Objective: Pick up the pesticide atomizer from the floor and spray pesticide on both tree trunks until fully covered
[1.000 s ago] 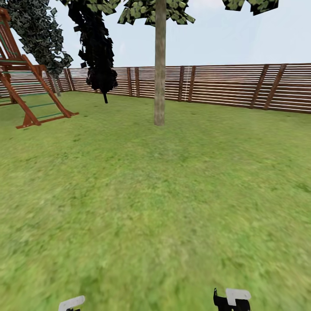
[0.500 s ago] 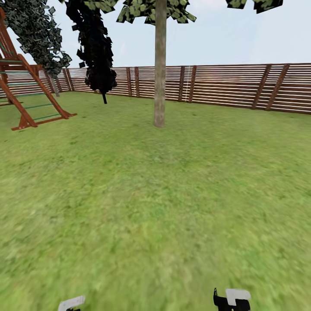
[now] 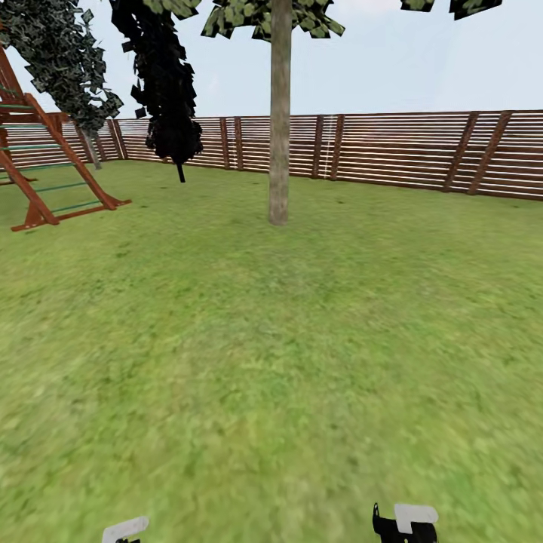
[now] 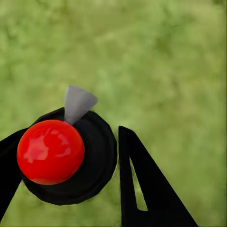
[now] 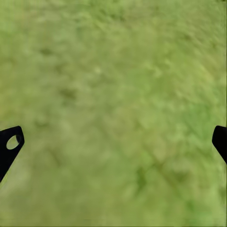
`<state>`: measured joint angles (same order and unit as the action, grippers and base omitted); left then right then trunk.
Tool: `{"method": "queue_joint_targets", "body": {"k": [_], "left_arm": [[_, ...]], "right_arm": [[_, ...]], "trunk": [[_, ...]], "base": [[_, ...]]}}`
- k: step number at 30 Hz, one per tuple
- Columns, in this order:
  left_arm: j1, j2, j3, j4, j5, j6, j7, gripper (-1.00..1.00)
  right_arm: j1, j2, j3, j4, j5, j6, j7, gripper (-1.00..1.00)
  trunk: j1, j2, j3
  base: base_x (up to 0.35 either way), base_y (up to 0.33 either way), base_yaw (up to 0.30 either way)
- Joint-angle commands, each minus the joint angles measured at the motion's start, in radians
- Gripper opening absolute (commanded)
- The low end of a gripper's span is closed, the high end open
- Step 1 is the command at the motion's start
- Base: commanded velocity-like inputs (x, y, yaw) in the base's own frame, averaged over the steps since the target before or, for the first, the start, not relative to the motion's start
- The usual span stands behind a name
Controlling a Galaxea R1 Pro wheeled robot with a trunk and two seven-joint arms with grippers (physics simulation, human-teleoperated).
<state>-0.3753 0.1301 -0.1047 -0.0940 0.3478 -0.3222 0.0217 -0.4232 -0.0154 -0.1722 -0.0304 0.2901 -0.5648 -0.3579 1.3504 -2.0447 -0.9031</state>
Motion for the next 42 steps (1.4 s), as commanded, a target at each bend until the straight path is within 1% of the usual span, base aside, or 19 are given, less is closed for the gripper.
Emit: {"method": "queue_joint_targets", "body": {"k": [1, 42], "left_arm": [[-0.001, 0.000, -0.008, 0.000, 0.007, -0.003, 0.003, -1.00], [-0.001, 0.000, -0.008, 0.000, 0.007, -0.003, 0.003, -1.00]], "right_arm": [[-0.001, 0.000, -0.007, 0.001, 0.011, -0.003, -0.004, 1.00], [-0.001, 0.000, -0.007, 0.001, 0.011, -0.003, -0.004, 1.00]], "trunk": [[0.000, 0.000, -0.001], [0.000, 0.000, -0.001]], "base": [[0.337, 0.000, 0.000], [0.337, 0.000, 0.000]]}}
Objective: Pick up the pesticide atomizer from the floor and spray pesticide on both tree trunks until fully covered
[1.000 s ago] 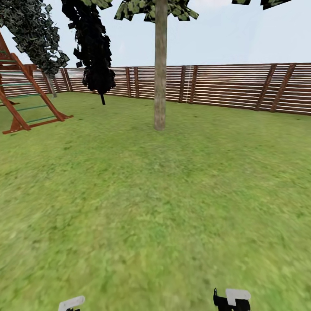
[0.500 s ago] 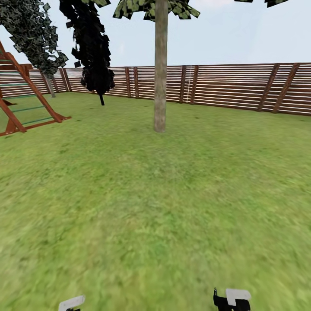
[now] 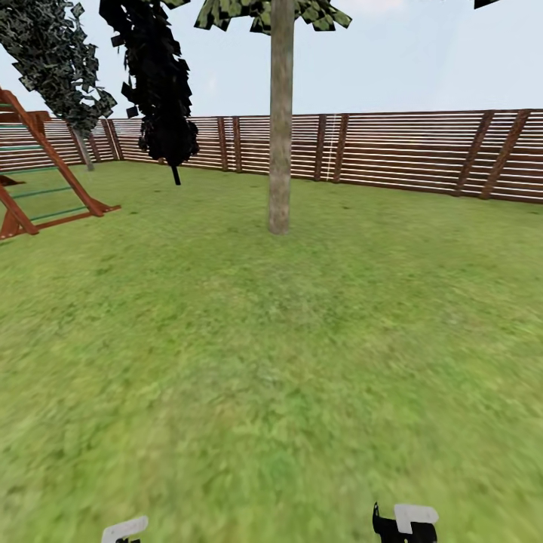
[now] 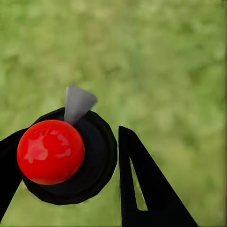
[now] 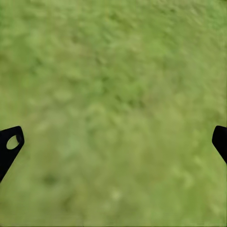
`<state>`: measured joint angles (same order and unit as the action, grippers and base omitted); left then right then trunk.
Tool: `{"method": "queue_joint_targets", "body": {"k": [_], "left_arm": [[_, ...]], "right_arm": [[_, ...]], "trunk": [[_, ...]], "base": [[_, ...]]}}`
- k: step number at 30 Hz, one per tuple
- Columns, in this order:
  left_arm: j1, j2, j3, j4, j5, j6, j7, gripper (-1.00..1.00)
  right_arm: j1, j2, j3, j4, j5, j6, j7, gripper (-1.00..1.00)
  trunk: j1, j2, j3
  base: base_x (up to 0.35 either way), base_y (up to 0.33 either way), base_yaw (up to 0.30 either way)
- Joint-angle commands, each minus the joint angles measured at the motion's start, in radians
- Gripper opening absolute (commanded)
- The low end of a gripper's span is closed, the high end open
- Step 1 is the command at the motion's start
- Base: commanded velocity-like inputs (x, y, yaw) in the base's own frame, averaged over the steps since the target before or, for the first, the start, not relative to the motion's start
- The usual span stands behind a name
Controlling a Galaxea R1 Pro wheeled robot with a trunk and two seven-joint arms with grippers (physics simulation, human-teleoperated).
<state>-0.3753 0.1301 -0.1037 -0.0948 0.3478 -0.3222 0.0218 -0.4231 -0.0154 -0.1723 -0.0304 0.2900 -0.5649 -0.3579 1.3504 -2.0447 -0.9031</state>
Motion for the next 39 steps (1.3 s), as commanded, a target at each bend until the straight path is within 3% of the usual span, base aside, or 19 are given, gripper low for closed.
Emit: {"method": "queue_joint_targets", "body": {"k": [1, 39], "left_arm": [[-0.001, 0.000, -0.009, 0.000, 0.007, -0.003, 0.003, -1.00], [0.001, 0.000, -0.009, 0.000, 0.007, -0.003, 0.003, -1.00]], "right_arm": [[-0.001, 0.000, -0.007, 0.001, 0.011, -0.003, -0.004, 1.00], [0.000, 0.000, -0.007, 0.001, 0.011, -0.002, -0.004, 1.00]], "trunk": [[0.000, 0.000, -0.001], [0.000, 0.000, -0.001]], "base": [[0.337, 0.000, 0.000], [0.337, 0.000, 0.000]]}}
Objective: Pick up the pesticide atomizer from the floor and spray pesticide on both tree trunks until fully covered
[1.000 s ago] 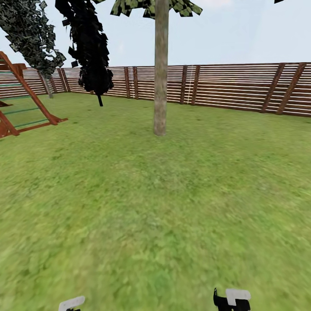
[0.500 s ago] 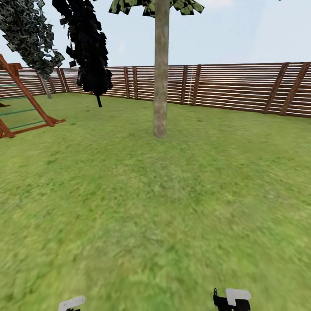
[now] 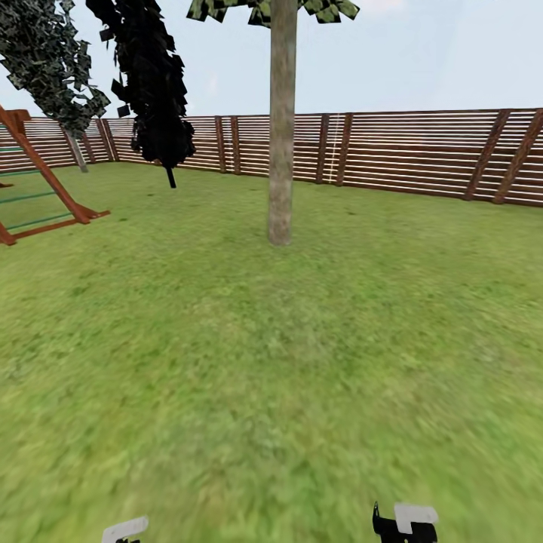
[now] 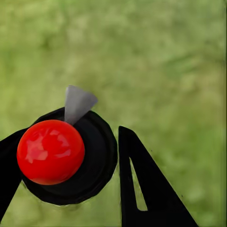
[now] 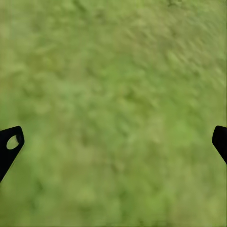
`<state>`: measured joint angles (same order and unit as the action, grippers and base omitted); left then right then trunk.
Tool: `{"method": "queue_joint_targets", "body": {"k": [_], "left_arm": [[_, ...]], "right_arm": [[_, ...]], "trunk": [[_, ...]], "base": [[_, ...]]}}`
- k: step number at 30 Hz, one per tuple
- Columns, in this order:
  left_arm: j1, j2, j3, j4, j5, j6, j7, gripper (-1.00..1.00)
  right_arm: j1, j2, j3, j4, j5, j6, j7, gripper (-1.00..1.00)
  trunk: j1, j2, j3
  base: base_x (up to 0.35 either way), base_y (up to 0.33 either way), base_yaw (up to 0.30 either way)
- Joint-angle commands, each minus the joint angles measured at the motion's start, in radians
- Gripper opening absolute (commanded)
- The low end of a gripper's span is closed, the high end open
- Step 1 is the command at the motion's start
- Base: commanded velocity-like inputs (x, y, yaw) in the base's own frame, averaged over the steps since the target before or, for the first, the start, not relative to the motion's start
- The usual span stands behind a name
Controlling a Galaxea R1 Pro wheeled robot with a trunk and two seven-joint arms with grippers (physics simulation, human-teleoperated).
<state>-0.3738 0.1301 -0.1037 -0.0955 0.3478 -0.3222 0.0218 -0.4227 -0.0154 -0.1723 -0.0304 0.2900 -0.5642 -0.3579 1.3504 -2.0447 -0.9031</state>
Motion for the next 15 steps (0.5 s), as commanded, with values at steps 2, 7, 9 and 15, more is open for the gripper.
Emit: {"method": "queue_joint_targets", "body": {"k": [2, 7, 9, 15], "left_arm": [[0.000, 0.000, -0.009, 0.000, 0.007, -0.003, 0.003, -1.00], [0.000, 0.000, -0.009, 0.000, 0.007, -0.003, 0.003, -1.00], [0.000, 0.000, -0.009, 0.000, 0.007, -0.003, 0.003, -1.00], [0.005, 0.000, -0.009, 0.000, 0.007, -0.003, 0.003, -1.00]], "right_arm": [[-0.001, 0.000, -0.007, 0.001, 0.011, -0.003, -0.004, 1.00], [-0.001, 0.000, -0.007, 0.001, 0.011, -0.003, -0.004, 1.00], [-0.001, 0.000, -0.007, 0.001, 0.011, -0.003, -0.004, 1.00], [-0.001, 0.000, -0.007, 0.001, 0.011, -0.003, -0.004, 1.00]], "trunk": [[0.000, 0.000, -0.001], [0.000, 0.000, -0.001], [0.000, 0.000, -0.001], [0.000, 0.000, -0.001]], "base": [[0.337, 0.000, 0.000], [0.337, 0.000, 0.000], [0.337, 0.000, 0.000], [0.337, 0.000, 0.000]]}}
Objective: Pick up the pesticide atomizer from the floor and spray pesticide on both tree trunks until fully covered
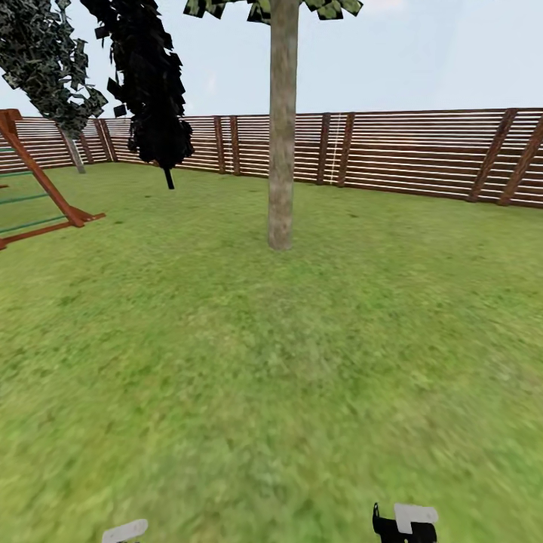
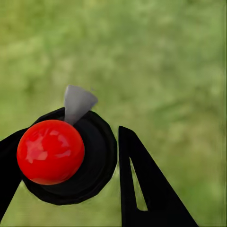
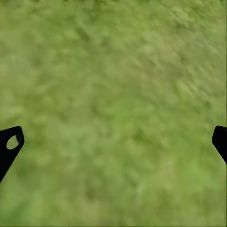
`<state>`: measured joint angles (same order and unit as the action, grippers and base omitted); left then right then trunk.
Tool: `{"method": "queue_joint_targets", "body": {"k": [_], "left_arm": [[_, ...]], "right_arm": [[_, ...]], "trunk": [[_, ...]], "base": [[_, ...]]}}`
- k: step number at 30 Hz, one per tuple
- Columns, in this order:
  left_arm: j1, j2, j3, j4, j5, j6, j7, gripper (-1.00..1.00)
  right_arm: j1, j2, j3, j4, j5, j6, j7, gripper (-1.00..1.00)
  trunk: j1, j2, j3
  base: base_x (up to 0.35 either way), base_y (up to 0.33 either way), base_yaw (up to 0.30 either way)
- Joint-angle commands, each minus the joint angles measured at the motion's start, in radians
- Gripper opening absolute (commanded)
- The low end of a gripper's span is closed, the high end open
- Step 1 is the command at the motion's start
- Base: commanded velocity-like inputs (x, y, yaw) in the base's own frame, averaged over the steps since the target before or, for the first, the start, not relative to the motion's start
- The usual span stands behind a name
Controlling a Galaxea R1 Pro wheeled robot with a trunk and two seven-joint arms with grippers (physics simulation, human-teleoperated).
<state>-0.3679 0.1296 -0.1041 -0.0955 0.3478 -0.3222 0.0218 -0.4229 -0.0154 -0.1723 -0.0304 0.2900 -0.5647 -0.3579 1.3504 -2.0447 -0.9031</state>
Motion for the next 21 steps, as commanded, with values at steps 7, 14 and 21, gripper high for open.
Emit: {"method": "queue_joint_targets", "body": {"k": [7, 14, 21], "left_arm": [[0.000, 0.000, -0.008, 0.000, 0.007, -0.003, 0.003, -1.00], [0.000, 0.000, -0.008, 0.000, 0.007, -0.003, 0.003, -1.00], [0.000, 0.000, -0.008, 0.000, 0.007, -0.003, 0.003, -1.00]], "right_arm": [[0.000, 0.000, -0.007, 0.001, 0.011, -0.003, -0.004, 1.00], [0.000, 0.000, -0.007, 0.001, 0.011, -0.003, -0.004, 1.00], [0.000, 0.000, -0.007, 0.001, 0.011, -0.003, -0.004, 1.00]], "trunk": [[0.000, 0.000, -0.001], [0.000, 0.000, -0.001], [0.000, 0.000, -0.001]], "base": [[0.337, 0.000, 0.000], [0.337, 0.000, 0.000], [0.337, 0.000, 0.000]]}}
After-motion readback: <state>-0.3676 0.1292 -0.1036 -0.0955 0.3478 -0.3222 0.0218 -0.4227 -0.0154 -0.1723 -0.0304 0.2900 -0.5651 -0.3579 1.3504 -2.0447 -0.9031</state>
